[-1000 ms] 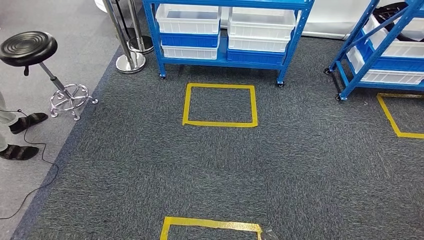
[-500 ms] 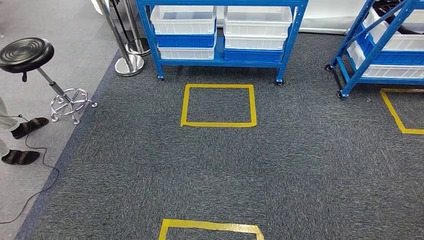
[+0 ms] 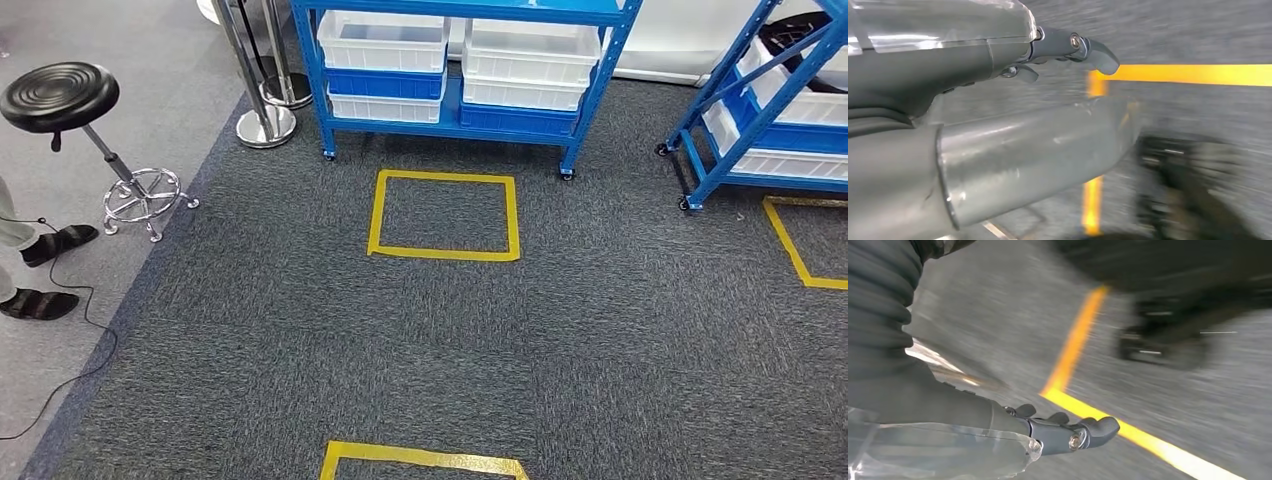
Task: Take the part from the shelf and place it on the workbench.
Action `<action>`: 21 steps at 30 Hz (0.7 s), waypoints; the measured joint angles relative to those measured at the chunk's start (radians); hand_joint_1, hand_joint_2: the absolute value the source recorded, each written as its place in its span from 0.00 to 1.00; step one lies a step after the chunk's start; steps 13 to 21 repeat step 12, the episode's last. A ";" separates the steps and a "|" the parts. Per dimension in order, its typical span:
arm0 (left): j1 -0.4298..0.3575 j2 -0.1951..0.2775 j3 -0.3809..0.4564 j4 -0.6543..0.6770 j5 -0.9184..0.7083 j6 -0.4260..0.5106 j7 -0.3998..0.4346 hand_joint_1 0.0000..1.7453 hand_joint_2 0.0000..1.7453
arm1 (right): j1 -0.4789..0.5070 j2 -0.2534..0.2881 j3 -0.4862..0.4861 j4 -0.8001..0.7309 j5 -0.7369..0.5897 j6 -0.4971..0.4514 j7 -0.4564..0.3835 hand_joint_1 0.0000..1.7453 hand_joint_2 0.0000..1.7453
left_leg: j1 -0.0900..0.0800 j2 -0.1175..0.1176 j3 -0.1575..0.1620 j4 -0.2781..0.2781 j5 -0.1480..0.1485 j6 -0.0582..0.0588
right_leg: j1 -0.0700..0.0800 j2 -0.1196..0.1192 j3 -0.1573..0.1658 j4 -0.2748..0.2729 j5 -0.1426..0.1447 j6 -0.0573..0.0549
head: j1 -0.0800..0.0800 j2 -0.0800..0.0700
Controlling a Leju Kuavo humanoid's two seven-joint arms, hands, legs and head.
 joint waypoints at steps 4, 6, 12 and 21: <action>-0.064 0.000 -0.011 -0.086 0.006 0.000 0.001 0.00 0.00 | 0.080 -0.005 -0.003 0.082 -0.002 0.005 0.002 0.00 1.00 | -0.001 0.000 0.025 0.003 -0.027 -0.016 | -0.001 -0.003 0.083 -0.191 0.124 -0.005 | 0.000 0.000; -0.072 0.003 -0.014 -0.098 0.012 0.000 0.002 0.00 0.00 | 0.089 -0.007 -0.004 0.089 -0.002 0.008 0.003 0.00 1.00 | -0.003 0.000 0.032 0.002 -0.044 -0.027 | 0.001 -0.008 0.119 -0.252 0.135 -0.016 | 0.000 0.000; 0.069 0.004 -0.018 0.047 0.018 -0.001 0.012 0.00 0.00 | -0.047 -0.007 -0.004 -0.074 -0.004 0.011 -0.001 0.00 1.00 | -0.001 0.019 0.026 0.078 -0.090 -0.056 | -0.002 0.032 0.150 -0.270 0.114 -0.049 | -0.002 0.000; 0.069 0.004 -0.018 0.047 0.018 -0.001 0.012 0.00 0.00 | -0.047 -0.007 -0.004 -0.074 -0.004 0.011 -0.001 0.00 1.00 | -0.001 0.019 0.026 0.078 -0.090 -0.056 | -0.002 0.032 0.150 -0.270 0.114 -0.049 | -0.002 0.000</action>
